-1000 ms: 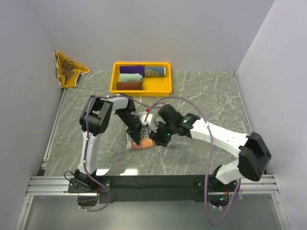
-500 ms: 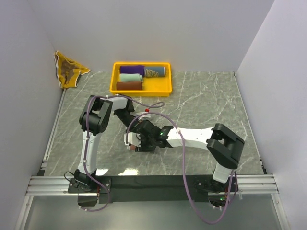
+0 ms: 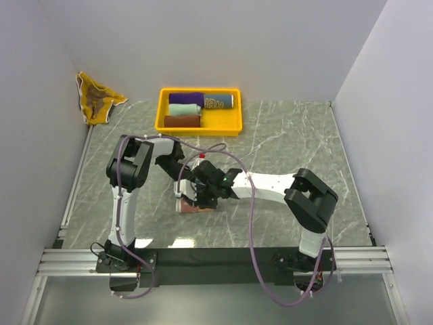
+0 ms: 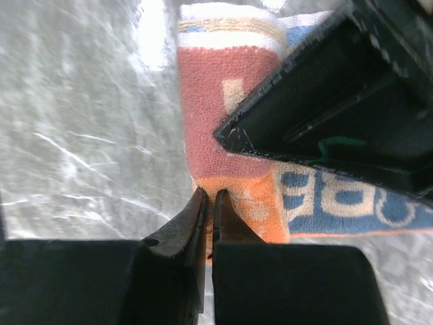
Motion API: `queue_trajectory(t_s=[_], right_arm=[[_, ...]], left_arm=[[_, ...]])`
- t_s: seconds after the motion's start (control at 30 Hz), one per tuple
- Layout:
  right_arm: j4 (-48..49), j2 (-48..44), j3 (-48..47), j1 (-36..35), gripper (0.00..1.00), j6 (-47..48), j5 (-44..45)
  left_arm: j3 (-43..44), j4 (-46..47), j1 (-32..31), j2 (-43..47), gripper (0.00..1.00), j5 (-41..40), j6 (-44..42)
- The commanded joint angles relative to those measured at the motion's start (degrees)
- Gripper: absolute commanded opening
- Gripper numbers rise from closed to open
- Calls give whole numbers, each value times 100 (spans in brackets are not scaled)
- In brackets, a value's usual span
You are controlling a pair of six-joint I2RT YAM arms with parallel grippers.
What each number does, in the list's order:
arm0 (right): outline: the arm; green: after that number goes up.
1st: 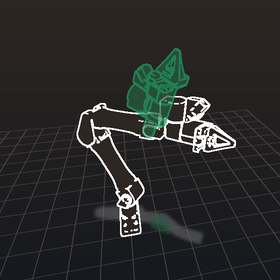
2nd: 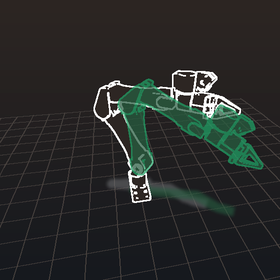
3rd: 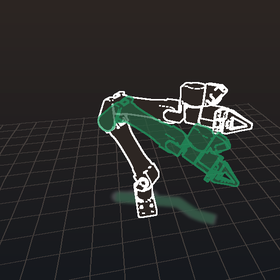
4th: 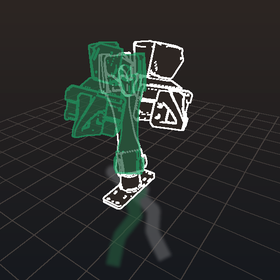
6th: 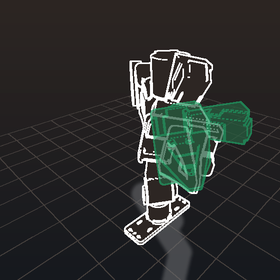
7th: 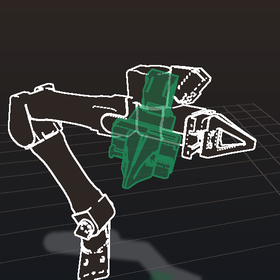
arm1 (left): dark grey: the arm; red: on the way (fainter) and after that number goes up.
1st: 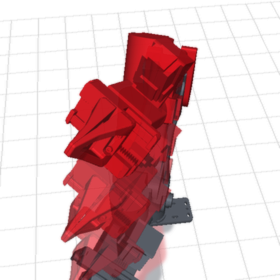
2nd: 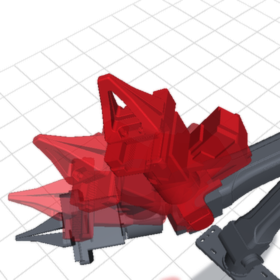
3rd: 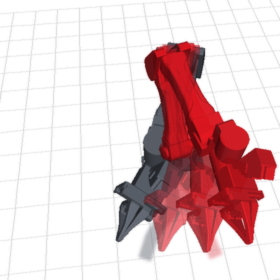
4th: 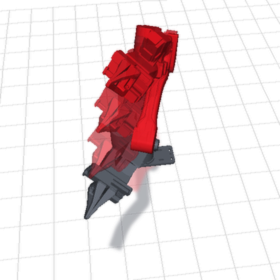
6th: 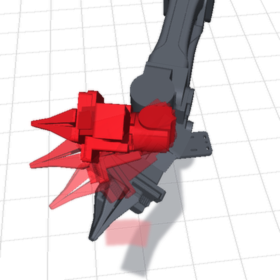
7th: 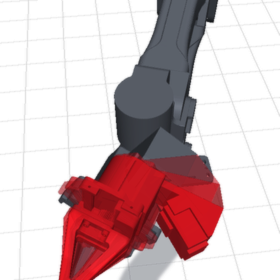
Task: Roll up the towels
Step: Roll the towel
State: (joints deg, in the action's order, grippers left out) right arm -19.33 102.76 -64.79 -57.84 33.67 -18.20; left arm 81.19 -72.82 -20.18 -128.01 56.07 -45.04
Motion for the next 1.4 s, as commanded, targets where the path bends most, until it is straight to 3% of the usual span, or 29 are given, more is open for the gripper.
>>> queue_trajectory(t_s=[0.0,0.27,0.43,0.6,0.67,0.77,0.93,1.07,1.27,1.37], right_arm=[[-1212,358,-51,141,0,-484,-1440],[-2003,710,-481,651,0,-809,-2267],[-2662,1500,-1271,950,0,-862,-2872],[-3682,2623,-2378,1126,0,-853,-3400],[-3928,2854,-2756,1214,0,-932,-3743],[-4095,3205,-3151,1275,0,-1038,-4024],[-4350,3847,-3636,1381,0,-1064,-4262],[-4386,4269,-3821,1486,0,-1143,-4438],[-4377,4516,-3935,1627,0,-1231,-4447],[-4386,4551,-4023,1654,0,-1214,-4368]], left_arm=[[-235,1401,364,389,34,-538,-322],[-893,1665,1577,1750,43,8,-208],[-1262,1499,2440,2638,45,-43,-584],[-2580,2025,2563,4606,45,-790,-875],[-3125,2148,2537,5573,50,-887,-1033],[-3758,2447,2134,6730,57,-1212,-1104],[-4628,3569,264,7912,62,-2220,-342],[-4761,3915,-984,7905,61,-2794,-181],[-4981,4336,-2040,7695,60,-3304,-409],[-5113,4748,-2226,7449,60,-3576,-401]])
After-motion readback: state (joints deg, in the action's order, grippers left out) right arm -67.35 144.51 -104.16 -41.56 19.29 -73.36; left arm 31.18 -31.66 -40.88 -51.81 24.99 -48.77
